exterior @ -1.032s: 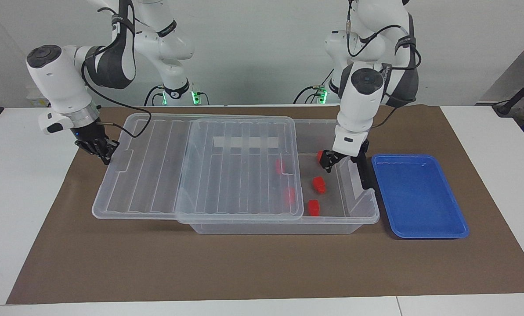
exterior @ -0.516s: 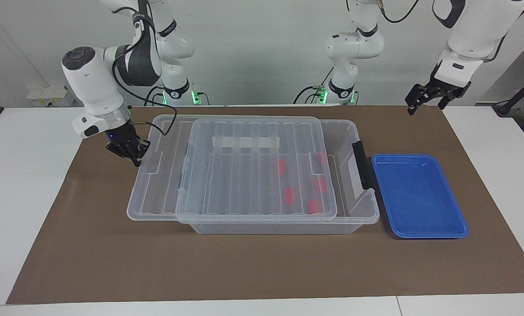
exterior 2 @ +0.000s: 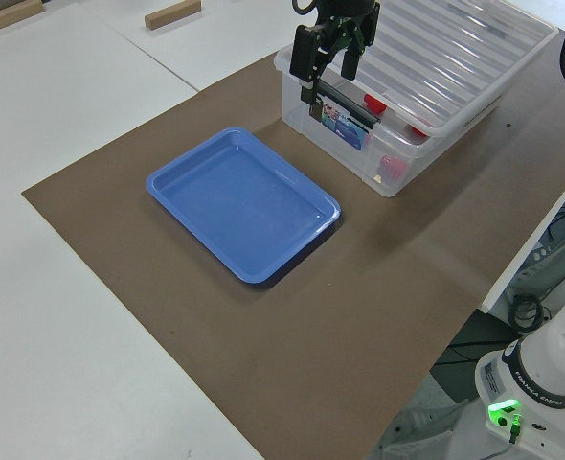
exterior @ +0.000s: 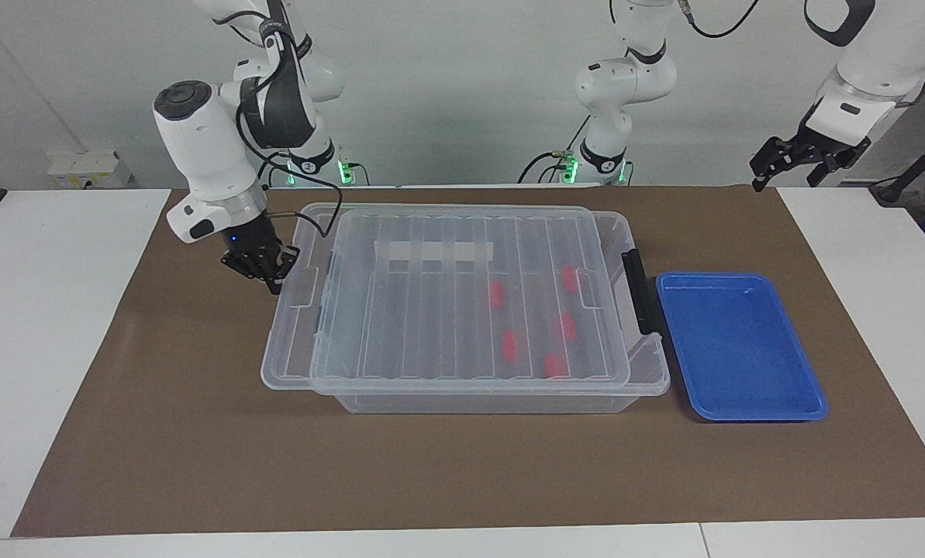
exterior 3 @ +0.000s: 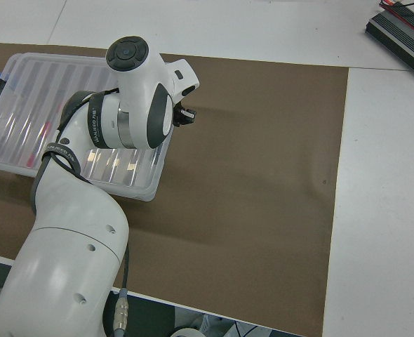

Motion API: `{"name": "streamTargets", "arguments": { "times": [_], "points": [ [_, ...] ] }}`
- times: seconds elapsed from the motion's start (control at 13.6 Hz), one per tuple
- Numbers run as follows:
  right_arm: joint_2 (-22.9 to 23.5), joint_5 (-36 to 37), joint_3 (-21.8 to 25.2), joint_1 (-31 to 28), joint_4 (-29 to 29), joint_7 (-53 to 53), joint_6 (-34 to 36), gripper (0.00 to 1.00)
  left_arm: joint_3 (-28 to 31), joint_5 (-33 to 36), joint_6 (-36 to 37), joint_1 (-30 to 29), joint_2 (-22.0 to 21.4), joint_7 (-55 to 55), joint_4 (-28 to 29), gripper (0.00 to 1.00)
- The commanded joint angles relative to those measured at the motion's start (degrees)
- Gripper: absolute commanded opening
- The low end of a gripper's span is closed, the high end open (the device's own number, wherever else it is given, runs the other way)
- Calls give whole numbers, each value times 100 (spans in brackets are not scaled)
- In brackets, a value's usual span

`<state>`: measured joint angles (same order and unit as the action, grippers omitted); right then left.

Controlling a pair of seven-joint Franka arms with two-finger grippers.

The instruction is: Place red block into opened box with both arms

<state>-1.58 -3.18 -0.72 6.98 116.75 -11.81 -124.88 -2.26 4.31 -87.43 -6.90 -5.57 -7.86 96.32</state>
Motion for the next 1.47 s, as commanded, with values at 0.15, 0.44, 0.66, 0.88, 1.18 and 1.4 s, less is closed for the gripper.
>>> {"name": "streamTargets", "arguments": {
  "times": [0.15, 0.44, 0.66, 0.88, 1.18, 1.4],
  "points": [
    [53, -104, 2, 295, 6, -286, -142, 0, 6, -36, -189, 206, -147, -49, 117, 100],
    [70, -104, 2, 330, 14, -286, -151, 0, 6, -45, 552, 365, -49, -31, -315, 100],
    [106, -104, 2, 374, 6, -269, -151, 0, 15, -254, 350, 374, -49, 545, -271, 100],
    [71, -96, 11, 313, -20, -216, -99, 0, 24, -352, 376, 479, -58, 988, -271, 100],
    [-17, -43, 46, 155, -47, -207, -11, 0, 24, -352, -255, 479, -102, 988, -87, 100],
    [-193, -8, 72, -29, -64, -260, 165, 9, 24, -352, -310, 479, -93, 988, -96, 100]
  ]
}}
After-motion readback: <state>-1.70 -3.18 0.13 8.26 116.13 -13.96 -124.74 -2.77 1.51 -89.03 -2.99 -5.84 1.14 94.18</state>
